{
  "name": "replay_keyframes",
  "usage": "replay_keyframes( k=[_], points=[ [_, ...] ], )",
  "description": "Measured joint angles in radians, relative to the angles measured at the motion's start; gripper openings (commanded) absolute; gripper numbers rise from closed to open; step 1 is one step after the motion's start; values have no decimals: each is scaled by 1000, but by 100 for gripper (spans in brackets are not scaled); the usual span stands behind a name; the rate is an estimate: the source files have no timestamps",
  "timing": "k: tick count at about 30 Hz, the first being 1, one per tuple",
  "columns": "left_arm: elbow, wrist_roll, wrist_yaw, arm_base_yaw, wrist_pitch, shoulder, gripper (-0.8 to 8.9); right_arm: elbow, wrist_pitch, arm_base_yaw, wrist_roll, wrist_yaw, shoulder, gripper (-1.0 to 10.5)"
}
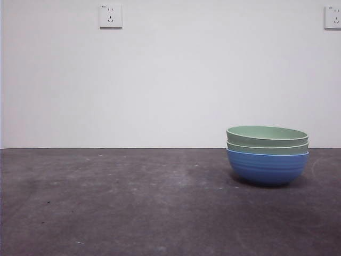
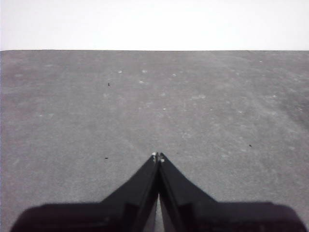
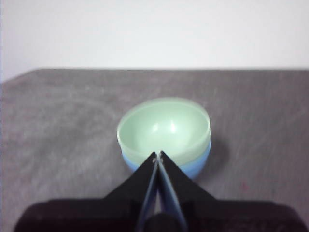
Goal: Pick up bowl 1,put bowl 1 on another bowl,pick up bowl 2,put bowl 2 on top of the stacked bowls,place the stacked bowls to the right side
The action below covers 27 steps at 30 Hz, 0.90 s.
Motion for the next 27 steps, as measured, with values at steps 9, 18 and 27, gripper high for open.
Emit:
replay_keyframes(
  k=[9,18,27],
  points=[
    [0,0,0,0,0,0,-4,-106,-25,0,10,0,-89,3],
    [0,0,0,0,-1,0,-4,-116,-23,0,32,-1,-95,3],
    [0,0,0,0,-1,0,-4,-116,-23,0,48,-1,-95,3]
  ],
)
